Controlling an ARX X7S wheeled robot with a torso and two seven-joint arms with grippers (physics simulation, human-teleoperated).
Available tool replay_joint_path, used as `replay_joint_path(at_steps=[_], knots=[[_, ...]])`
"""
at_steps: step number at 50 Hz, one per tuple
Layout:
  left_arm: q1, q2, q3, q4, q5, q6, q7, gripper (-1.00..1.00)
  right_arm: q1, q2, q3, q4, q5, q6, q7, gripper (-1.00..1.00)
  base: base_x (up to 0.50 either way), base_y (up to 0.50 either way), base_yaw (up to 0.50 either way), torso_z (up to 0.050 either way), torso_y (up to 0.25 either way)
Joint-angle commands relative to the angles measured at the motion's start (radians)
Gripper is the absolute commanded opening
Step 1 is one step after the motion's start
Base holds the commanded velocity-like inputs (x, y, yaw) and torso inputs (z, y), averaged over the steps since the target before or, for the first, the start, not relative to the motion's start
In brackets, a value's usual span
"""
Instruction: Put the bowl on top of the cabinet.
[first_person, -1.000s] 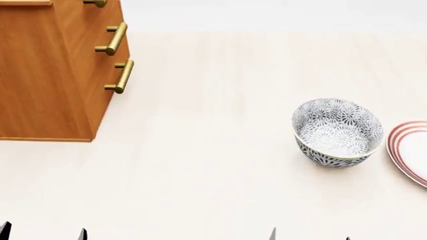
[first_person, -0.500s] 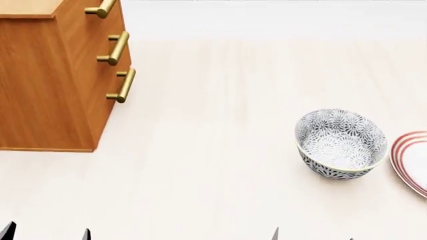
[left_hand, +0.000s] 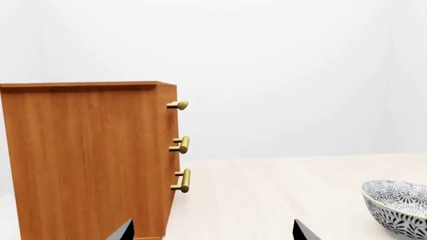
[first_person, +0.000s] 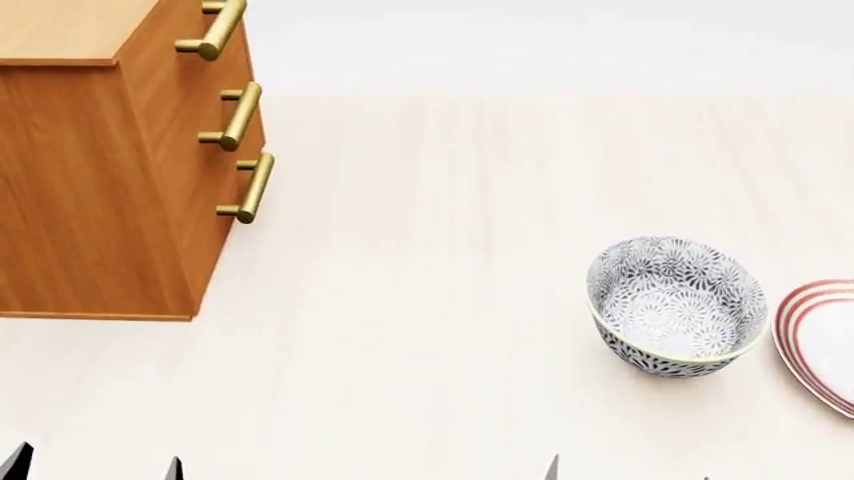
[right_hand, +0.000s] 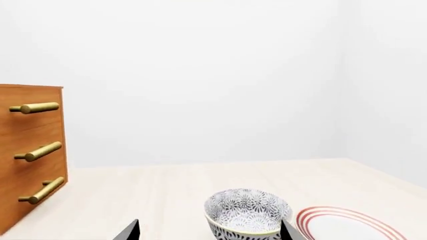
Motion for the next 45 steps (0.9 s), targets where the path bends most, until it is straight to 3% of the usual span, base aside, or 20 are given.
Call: replay_joint_path(at_steps=[1,18,45], knots=[[0.0,-0.01,0.007,0.002,-0.004,0.003,-0.01,1.0,0.0,0.007,-0.006,-0.001,0.003,-0.001,0.006,1.0,0.0,0.0,0.0,0.05,0.0],[-0.003,-0.019,0.014,0.0,-0.023,0.01,-0.019,1.0,0.007,0.016,-0.013,0.006,0.016,0.001,0.013,1.0,0.0,0.0,0.0,0.05,0.0],[-0.005,-0.035,0.031,-0.004,-0.02,0.025,-0.039,1.0,0.008,0.031,-0.025,0.012,0.022,-0.015,0.024,1.0,0.33,0.0,0.0,0.0,0.0]])
